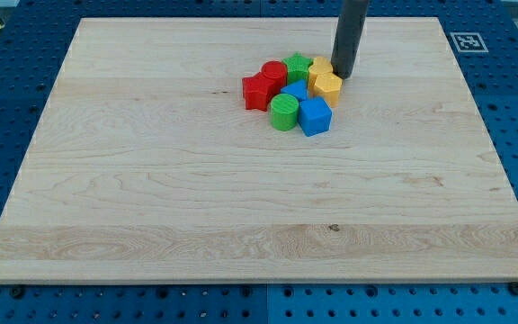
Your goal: Push the green star along with the yellow heart and the yellow hexagon down a bit
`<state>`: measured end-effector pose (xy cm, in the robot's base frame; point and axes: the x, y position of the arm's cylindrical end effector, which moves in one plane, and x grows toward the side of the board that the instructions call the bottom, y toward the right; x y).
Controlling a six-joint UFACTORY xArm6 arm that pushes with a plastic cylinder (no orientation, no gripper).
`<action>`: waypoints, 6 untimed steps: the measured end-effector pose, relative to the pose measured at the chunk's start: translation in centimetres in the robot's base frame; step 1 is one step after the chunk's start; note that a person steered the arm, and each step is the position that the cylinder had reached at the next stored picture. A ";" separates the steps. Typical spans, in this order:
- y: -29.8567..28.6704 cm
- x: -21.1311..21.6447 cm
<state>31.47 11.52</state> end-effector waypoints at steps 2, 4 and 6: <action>-3.2 -2.0; -3.4 0.1; -3.4 0.2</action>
